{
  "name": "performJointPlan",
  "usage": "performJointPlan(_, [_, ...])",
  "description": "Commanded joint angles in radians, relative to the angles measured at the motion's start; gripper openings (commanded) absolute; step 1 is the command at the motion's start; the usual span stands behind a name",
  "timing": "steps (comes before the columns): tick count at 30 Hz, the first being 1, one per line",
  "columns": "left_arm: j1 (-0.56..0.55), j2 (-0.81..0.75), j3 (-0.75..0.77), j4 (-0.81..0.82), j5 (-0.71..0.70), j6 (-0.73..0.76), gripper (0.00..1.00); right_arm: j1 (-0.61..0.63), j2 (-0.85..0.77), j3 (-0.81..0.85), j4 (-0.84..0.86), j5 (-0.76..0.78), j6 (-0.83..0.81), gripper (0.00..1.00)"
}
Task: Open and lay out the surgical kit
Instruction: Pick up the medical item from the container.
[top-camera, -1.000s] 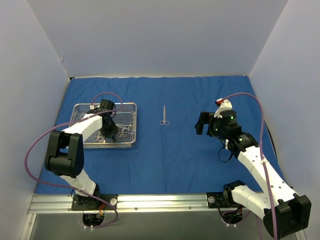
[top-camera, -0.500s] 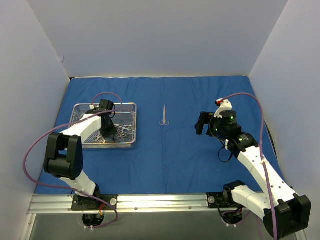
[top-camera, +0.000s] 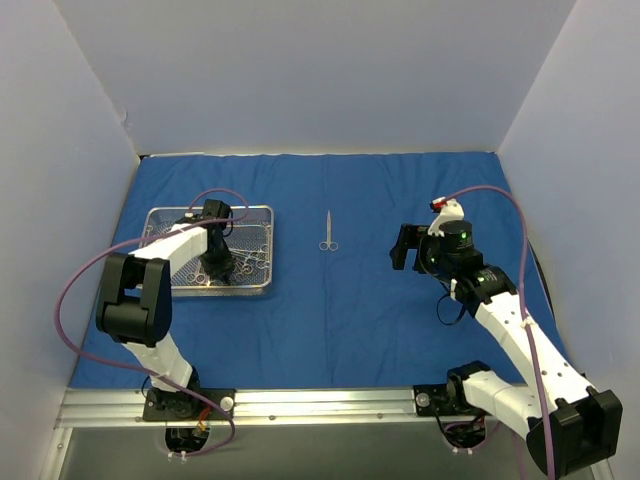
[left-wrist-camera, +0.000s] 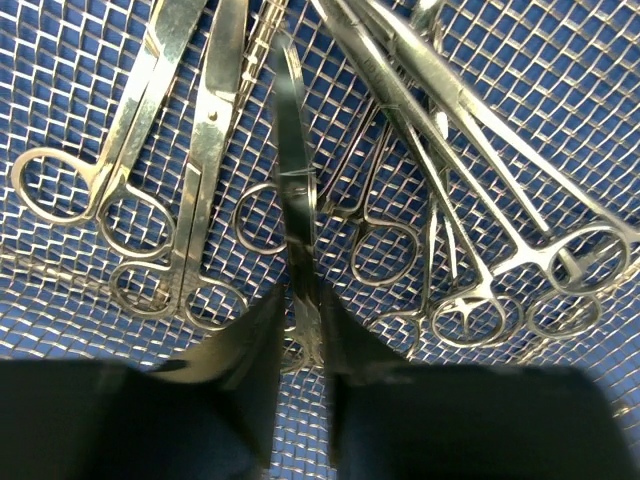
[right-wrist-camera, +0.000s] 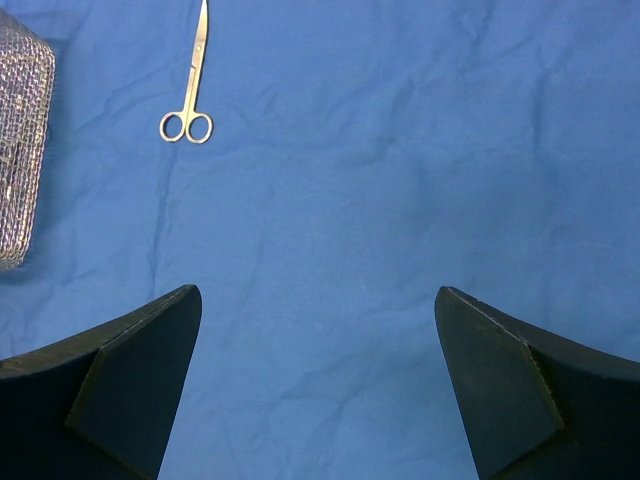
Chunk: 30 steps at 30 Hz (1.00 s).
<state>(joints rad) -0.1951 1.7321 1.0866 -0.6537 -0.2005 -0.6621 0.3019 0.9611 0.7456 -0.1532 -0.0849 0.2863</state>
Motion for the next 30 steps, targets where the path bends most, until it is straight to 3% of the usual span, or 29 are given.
performJointPlan(1, [0.002, 0.043, 0.018, 0.020, 0.024, -0.001, 0.24, 0.003, 0.013, -0.008, 0.023, -0.003, -0.009, 0.98])
performJointPlan(6, [0.000, 0.044, 0.029, 0.019, 0.026, 0.002, 0.13, 0.003, 0.016, -0.008, 0.021, -0.001, -0.007, 0.98])
performJointPlan(10, [0.000, 0.009, 0.050, -0.001, 0.018, 0.009, 0.12, 0.003, 0.013, -0.008, 0.021, 0.001, -0.007, 0.98])
performJointPlan(12, [0.000, -0.008, 0.068, -0.036, -0.002, 0.013, 0.03, 0.003, 0.013, -0.008, 0.021, 0.002, -0.007, 0.98])
performJointPlan(23, [-0.001, -0.114, 0.257, -0.165, -0.076, 0.061, 0.02, 0.003, 0.001, -0.003, 0.017, 0.007, -0.007, 0.98])
performJointPlan(30, [-0.140, -0.114, 0.424, -0.219, -0.103, 0.049, 0.02, 0.003, -0.008, 0.012, 0.003, 0.007, -0.004, 0.98])
